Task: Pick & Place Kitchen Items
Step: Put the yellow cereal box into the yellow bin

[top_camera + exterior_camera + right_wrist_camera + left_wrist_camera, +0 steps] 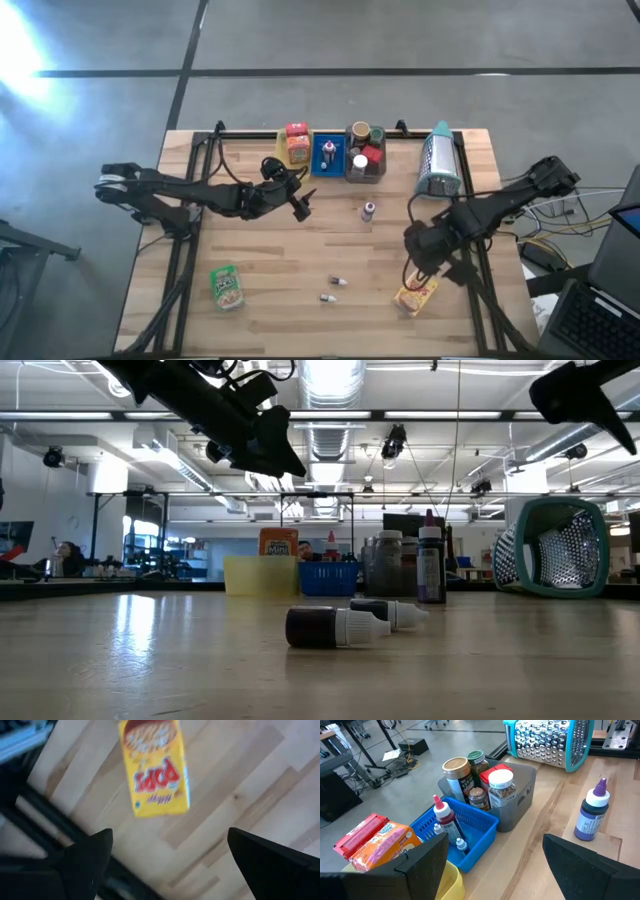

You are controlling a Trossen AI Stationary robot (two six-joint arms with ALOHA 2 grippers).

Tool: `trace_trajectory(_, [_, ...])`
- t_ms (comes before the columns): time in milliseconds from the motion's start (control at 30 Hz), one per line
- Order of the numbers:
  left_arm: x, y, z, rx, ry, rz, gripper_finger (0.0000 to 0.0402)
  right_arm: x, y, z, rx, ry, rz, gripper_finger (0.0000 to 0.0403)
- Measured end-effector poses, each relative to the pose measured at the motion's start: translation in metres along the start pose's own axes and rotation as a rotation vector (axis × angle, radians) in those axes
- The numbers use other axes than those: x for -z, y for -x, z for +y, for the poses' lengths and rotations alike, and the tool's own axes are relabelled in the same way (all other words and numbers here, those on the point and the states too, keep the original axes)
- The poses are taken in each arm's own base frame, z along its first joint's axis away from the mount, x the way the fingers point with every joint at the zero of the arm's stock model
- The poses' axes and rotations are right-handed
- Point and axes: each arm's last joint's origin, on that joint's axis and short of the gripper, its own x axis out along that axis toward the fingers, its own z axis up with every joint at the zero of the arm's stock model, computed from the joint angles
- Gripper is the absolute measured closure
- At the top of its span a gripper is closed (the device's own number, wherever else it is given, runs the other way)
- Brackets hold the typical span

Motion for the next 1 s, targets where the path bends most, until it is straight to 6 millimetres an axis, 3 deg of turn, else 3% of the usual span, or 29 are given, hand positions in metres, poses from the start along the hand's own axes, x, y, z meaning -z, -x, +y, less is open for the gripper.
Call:
trace_trajectory(433, [0.0,0.0,0.0,0.0,0.0,0.0,0.0073,-0.01,-0.025,0.01,0.133,-0.008,-0.09,0.0017])
trace_trajectory(733, [0.0,0.0,0.0,0.0,0.0,0.0,0.0073,-0.011,-0.04,0.022,0.111,-0.097,-0.117,0.0017])
trace_trajectory(1000, [0.0,0.0,0.0,0.0,0.0,0.0,0.0073,-0.006,-0.055,0.033,0.098,-0.068,-0.097,0.0016])
